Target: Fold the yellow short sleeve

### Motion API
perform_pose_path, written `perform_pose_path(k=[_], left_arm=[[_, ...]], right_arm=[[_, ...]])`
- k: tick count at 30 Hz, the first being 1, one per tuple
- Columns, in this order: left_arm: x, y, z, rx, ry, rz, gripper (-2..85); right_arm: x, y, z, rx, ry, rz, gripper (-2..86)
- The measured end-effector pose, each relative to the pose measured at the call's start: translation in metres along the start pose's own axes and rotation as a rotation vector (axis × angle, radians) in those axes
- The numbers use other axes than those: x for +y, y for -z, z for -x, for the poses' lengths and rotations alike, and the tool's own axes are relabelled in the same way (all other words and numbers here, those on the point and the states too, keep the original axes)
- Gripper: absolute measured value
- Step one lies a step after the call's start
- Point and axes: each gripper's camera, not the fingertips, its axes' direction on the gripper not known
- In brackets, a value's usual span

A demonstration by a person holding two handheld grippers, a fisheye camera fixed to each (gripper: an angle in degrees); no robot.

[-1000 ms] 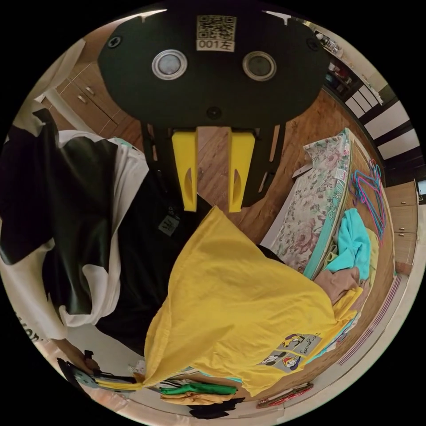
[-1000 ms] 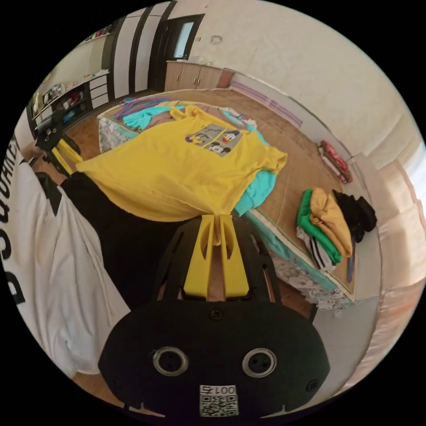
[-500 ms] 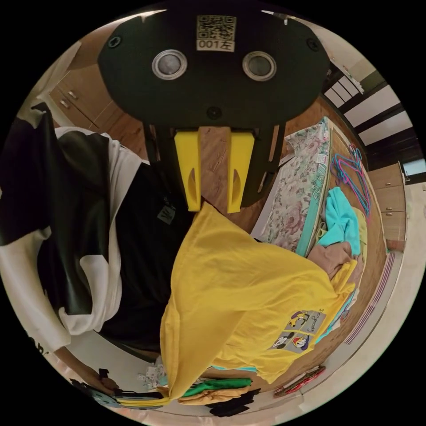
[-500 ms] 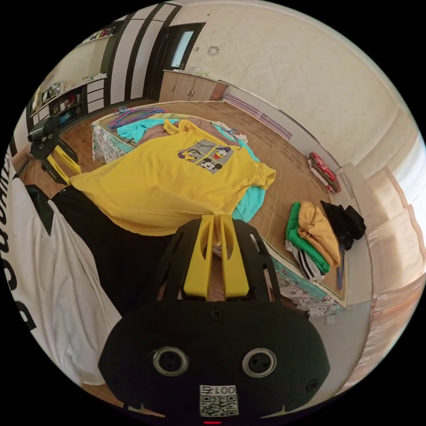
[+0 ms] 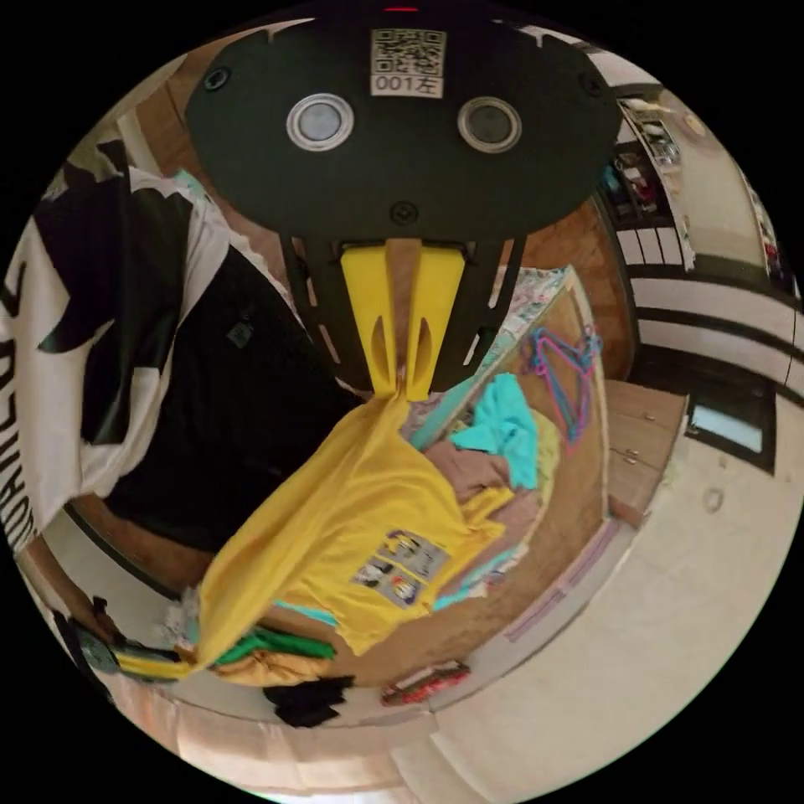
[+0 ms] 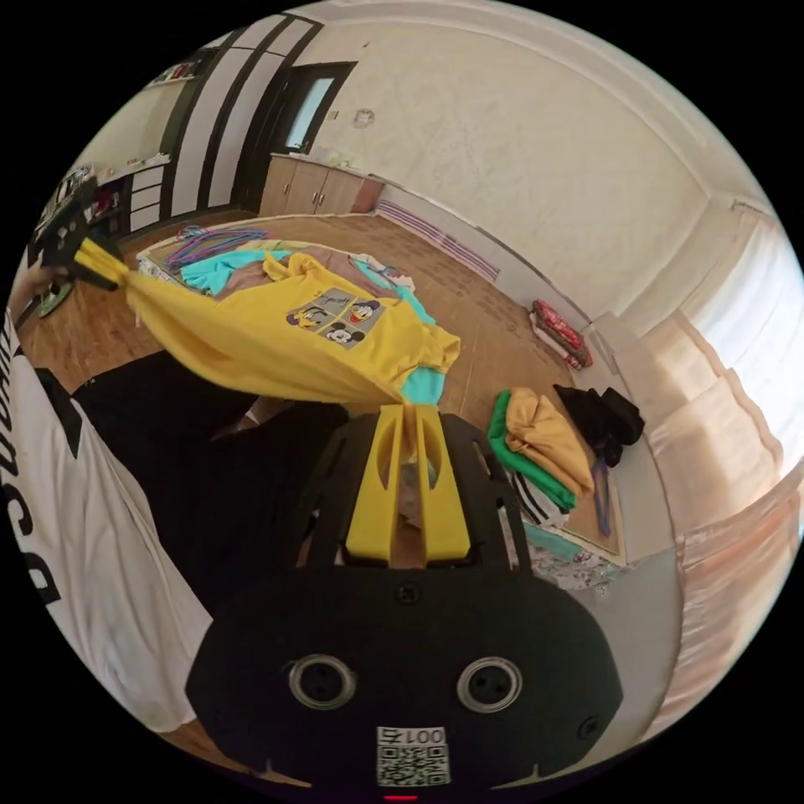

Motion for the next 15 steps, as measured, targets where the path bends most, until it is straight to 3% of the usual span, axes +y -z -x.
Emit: perform_pose_path(k=[4,9,15], left_arm=[[0.004,0.052,0.017,-0.093,0.074,-0.136,-0.8],[0.008,0.112,0.009,-0.172,0.004,-0.226,-0.9],[0.016,0.143,0.002,-0.122,-0.102,-0.199,-0.9]], right_arm=[[-0.01,0.021,-0.003,0.103,0.038,-0.059,2.0],[-0.022,0.057,-0.009,0.222,0.139,-0.117,1.7],[-0.023,0.108,-0.039,0.004,0.24,-0.146,1.5]])
